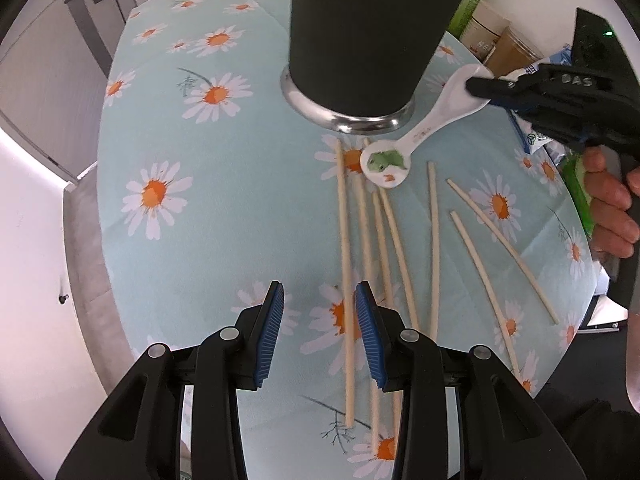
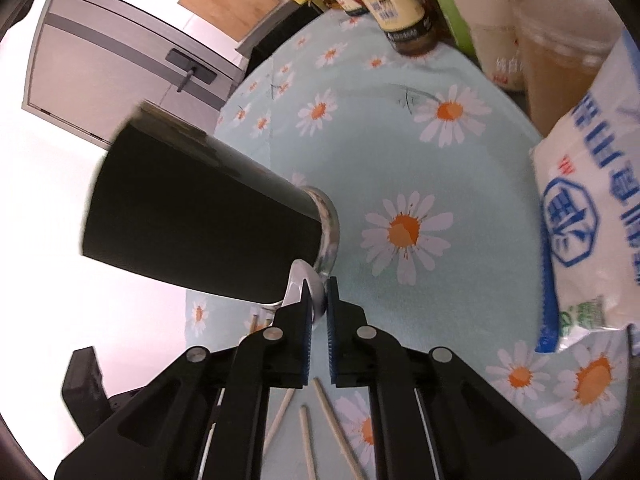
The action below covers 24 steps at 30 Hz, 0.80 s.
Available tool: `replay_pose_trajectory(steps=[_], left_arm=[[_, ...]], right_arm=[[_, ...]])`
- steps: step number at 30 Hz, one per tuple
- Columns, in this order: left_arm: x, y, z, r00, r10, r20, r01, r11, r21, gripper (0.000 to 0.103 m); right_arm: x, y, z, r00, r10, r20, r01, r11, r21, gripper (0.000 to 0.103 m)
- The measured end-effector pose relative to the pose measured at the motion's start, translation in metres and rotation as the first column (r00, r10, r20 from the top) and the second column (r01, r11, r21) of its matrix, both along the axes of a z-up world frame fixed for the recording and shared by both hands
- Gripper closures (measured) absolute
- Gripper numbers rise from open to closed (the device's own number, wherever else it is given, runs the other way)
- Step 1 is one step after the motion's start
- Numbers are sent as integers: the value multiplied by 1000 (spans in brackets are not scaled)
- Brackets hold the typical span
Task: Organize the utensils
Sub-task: 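Grasp the white spoon with the right tool while the left tool grasps a chopstick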
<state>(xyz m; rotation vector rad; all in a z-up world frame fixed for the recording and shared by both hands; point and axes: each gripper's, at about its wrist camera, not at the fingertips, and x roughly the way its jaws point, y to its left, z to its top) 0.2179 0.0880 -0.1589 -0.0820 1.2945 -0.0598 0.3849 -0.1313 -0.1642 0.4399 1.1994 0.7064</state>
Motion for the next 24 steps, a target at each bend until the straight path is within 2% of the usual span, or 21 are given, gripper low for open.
replay_pose_trajectory(steps=[8, 9, 11, 20, 24], left_arm=[[16, -4, -10, 999, -24, -33, 24, 1000, 0, 69], [18, -5, -11, 999, -27, -36, 27, 1000, 6, 70], [20, -5, -12, 999, -31, -41, 32, 999, 16, 80], [32, -8, -14, 998, -24, -66, 28, 998, 49, 99], [39, -4, -14, 998, -3, -64, 4, 1000, 24, 99]], right_arm=[[-14, -22, 40, 996, -3, 85, 3, 1000, -2, 96], [-16, -24, 45, 995, -4, 97, 4, 1000, -4, 96], [-21, -30, 56, 992, -3, 125, 5, 1000, -12, 96], [-34, -35, 88, 974, 35, 223, -21, 998, -64, 96], [-39, -27, 99, 959, 67, 275, -39, 994, -106, 96]])
